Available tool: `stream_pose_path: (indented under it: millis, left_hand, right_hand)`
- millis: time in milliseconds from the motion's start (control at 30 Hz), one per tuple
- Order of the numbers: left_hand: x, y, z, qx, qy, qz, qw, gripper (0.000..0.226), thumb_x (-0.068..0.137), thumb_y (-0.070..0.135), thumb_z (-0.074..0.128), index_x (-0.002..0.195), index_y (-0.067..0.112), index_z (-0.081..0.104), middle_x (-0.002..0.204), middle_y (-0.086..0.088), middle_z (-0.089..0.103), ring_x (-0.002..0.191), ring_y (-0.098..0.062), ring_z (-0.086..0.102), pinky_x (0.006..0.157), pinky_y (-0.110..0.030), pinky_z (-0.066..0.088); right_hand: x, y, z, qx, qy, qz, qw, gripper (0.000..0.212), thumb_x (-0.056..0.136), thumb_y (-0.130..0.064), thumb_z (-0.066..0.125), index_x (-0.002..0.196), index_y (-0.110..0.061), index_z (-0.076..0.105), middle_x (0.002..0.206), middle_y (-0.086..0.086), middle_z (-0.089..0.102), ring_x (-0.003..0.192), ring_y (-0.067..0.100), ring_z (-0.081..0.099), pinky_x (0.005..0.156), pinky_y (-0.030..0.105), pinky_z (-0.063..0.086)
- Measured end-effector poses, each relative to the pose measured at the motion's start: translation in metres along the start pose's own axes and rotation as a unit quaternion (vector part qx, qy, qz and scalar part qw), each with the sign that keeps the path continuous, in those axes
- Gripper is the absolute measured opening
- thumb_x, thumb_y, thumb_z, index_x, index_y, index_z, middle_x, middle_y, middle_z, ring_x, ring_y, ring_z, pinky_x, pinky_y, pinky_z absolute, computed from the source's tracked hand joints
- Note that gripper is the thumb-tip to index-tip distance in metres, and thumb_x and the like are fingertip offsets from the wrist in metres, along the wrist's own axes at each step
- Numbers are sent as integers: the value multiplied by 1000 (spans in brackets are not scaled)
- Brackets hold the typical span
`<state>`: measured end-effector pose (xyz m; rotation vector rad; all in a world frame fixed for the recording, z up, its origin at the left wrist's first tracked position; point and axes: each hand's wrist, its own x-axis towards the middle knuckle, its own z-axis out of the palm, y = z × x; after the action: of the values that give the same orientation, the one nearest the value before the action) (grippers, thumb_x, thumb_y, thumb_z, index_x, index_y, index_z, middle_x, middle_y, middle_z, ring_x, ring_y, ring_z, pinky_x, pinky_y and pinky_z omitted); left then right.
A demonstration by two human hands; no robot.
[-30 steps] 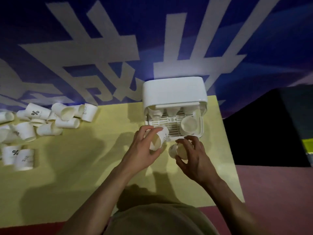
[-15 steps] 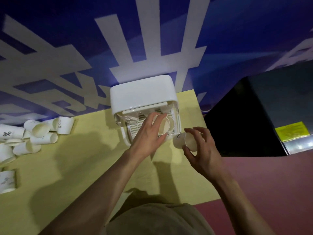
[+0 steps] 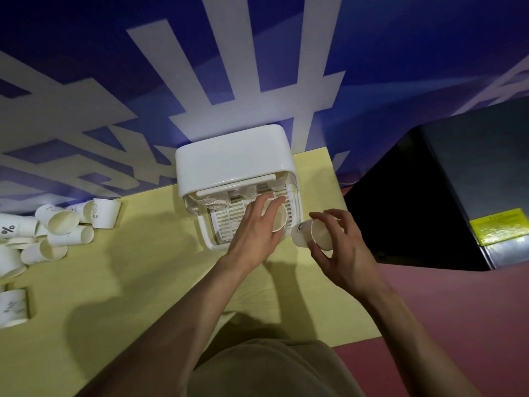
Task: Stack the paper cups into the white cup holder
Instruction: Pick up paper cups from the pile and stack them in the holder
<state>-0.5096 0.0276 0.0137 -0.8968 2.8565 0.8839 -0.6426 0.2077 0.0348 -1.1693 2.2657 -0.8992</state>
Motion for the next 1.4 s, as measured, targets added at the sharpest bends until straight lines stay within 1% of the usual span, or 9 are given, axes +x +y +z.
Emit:
stream_pose_path:
  millis: [133, 267, 500, 633, 833, 1000, 1167, 1233, 1400]
  left_hand:
    - [1, -7, 13, -3, -113, -53, 992, 85, 98, 33, 58, 161, 29, 1, 165, -4, -2, 151, -35, 12, 124, -48, 20]
    - [13, -15, 15, -17, -151, -79, 985, 93, 99, 36, 57, 158, 36, -15, 162, 6, -12, 149, -40, 19, 120, -51, 28]
    - [13, -29, 3, -78, -133, -82, 985, 101, 94, 27, 67, 157, 37, -11, 161, 2, 3, 145, -33, 33, 116, -47, 35]
    - [-12, -37, -6, -122, -78, -112, 983, 98, 94, 28, 67, 159, 34, -6, 157, 1, 15, 149, -27, 26, 118, -45, 32]
    - [-48, -47, -9, -124, -61, -125, 983, 88, 98, 28, 61, 160, 33, -1, 155, 3, 19, 148, -19, 24, 116, -32, 26]
    - [-56, -45, -6, -132, -68, -126, 981, 86, 99, 28, 59, 159, 36, -2, 156, 5, 17, 150, -18, 21, 116, -30, 22]
    - [-53, -41, -5, -128, -90, -127, 979, 86, 100, 31, 57, 158, 39, -6, 160, 3, 15, 152, -22, 19, 121, -41, 26]
    - [-50, -38, -5, -120, -97, -123, 980, 84, 101, 31, 55, 159, 37, -6, 162, 2, 13, 151, -19, 22, 119, -34, 24]
    - [-40, -32, -6, -147, -113, -139, 973, 89, 101, 34, 55, 159, 33, -12, 169, 4, 4, 155, -17, 12, 123, -34, 17]
  right_hand:
    - [4, 3, 1, -2, 6, 8, 1000, 54, 92, -32, 71, 141, -32, 49, 143, 0, 39, 121, 21, 54, 92, 29, 54]
    - [13, -5, 3, 7, 9, -1, 1000, 54, 92, -30, 72, 141, -30, 50, 143, 1, 39, 122, 21, 53, 93, 27, 52]
    - [37, -36, 3, 19, 32, -52, 998, 51, 94, -31, 70, 141, -30, 50, 145, -2, 37, 128, 19, 48, 94, 28, 52]
    - [44, -50, 11, -28, -12, -110, 993, 52, 92, -31, 70, 140, -31, 50, 147, 0, 37, 129, 24, 46, 75, 44, 60]
    - [59, -44, 38, -134, -59, -137, 980, 57, 91, -32, 71, 143, -32, 48, 146, 4, 40, 127, 28, 45, 58, 42, 59]
    - [77, -21, 65, -178, -85, -135, 971, 63, 92, -38, 72, 149, -31, 48, 144, 8, 47, 121, 30, 52, 82, 45, 59]
    - [84, -12, 83, -116, -117, -119, 979, 70, 92, -41, 72, 154, -35, 41, 155, 8, 39, 131, 31, 50, 92, 43, 56]
    - [81, -11, 85, -70, -135, -113, 982, 77, 91, -41, 73, 157, -30, 36, 158, 11, 34, 137, 34, 45, 100, 46, 53]
    - [56, 2, 77, 43, -62, -37, 996, 71, 96, -33, 69, 155, -15, 35, 152, 12, 38, 137, 25, 45, 106, 29, 42]
